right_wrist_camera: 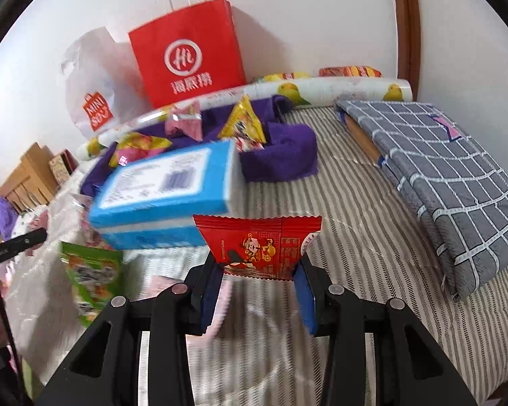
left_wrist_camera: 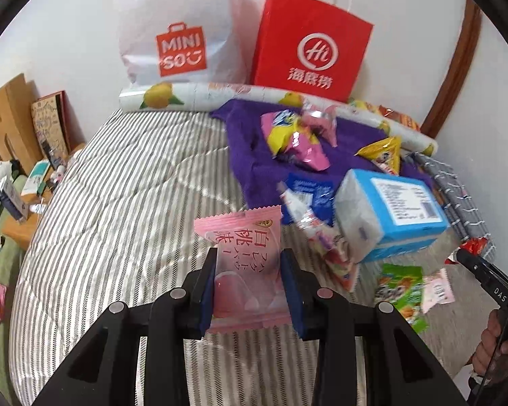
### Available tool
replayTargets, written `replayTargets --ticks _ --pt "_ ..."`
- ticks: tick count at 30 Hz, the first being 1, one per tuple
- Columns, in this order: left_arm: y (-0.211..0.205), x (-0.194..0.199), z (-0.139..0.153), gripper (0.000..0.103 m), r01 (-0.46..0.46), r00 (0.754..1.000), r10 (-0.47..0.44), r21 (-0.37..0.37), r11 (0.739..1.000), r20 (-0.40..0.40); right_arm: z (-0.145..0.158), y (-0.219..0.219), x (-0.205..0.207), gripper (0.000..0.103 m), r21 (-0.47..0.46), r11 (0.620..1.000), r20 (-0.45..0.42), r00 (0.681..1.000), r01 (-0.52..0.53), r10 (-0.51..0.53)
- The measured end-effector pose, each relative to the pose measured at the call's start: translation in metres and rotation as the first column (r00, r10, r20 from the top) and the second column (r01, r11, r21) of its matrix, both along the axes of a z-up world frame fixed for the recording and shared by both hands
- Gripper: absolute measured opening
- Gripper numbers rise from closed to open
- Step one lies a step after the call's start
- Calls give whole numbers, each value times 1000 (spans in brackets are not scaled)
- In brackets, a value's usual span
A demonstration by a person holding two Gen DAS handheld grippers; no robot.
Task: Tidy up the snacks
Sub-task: 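Carry both held packets up over the purple towel with both tools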
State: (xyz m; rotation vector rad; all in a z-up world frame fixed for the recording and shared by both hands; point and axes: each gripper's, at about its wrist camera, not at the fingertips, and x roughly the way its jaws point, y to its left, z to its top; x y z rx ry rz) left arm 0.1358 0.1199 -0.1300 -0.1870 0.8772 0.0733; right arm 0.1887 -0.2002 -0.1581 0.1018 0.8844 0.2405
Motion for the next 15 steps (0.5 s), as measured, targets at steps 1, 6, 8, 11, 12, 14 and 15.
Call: replayTargets --ticks 1,6,8,11,12,14,15 --pt "-2 1 4 34 6 1000 -6 -3 1000 3 5 1 -1 40 8 1000 8 1000 -6 6" --pt "-15 5 18 34 35 999 -35 -9 999 21 36 13 -8 40 17 999 60 997 -41 40" --pt "-19 7 25 34 41 999 -41 -7 999 34 46 18 -7 40 17 998 78 996 -53 52" --pt "-23 13 33 34 47 998 -47 -7 999 42 59 27 -2 40 18 997 104 992 -79 76" --pt "-24 15 35 34 48 998 -47 -5 999 43 63 31 1 40 14 996 110 990 -86 84" --pt "-28 21 39 34 53 998 -54 5 999 46 69 37 8 40 8 995 125 988 -95 93" --pt "-28 25 41 34 53 997 -53 12 999 47 71 40 11 40 7 995 132 986 -99 98"
